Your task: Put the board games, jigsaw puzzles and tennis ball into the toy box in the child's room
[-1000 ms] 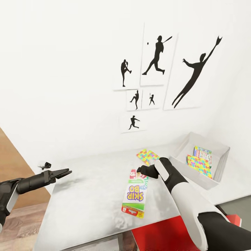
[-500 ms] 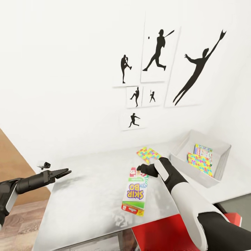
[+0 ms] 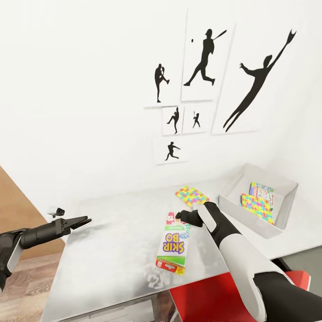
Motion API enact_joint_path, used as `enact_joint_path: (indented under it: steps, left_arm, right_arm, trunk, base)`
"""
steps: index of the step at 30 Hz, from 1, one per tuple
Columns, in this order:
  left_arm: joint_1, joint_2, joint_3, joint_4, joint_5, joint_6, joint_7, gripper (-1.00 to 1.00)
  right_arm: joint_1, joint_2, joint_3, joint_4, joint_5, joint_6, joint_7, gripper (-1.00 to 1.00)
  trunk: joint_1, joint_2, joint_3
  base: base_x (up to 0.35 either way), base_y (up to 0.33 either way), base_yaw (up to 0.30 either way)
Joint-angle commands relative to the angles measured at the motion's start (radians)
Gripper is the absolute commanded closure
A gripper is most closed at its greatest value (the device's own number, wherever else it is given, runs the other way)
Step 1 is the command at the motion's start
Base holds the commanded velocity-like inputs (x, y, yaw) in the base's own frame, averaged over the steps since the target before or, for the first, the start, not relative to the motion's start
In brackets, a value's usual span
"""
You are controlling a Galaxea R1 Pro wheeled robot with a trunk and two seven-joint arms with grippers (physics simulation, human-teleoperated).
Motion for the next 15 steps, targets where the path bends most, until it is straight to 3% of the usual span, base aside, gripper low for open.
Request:
enact_joint_path:
  steps: [1, 15]
  left_arm:
    - [-0.001, 0.000, 0.000, 0.000, 0.000, 0.011, -0.004, -1.00]
    - [-0.001, -0.002, 0.000, 0.000, 0.000, 0.011, -0.004, -1.00]
  right_arm:
    - [-0.001, -0.001, 0.004, -0.001, -0.011, 0.002, -0.009, -1.00]
    - [-0.002, 0.001, 0.002, -0.003, -0.011, 0.001, -0.009, -1.00]
  trunk:
    - [0.001, -0.002, -0.004]
    - [0.001, -0.002, -0.027]
  base:
    - [0.000, 0.000, 0.000]
    - [0.000, 0.000, 0.000]
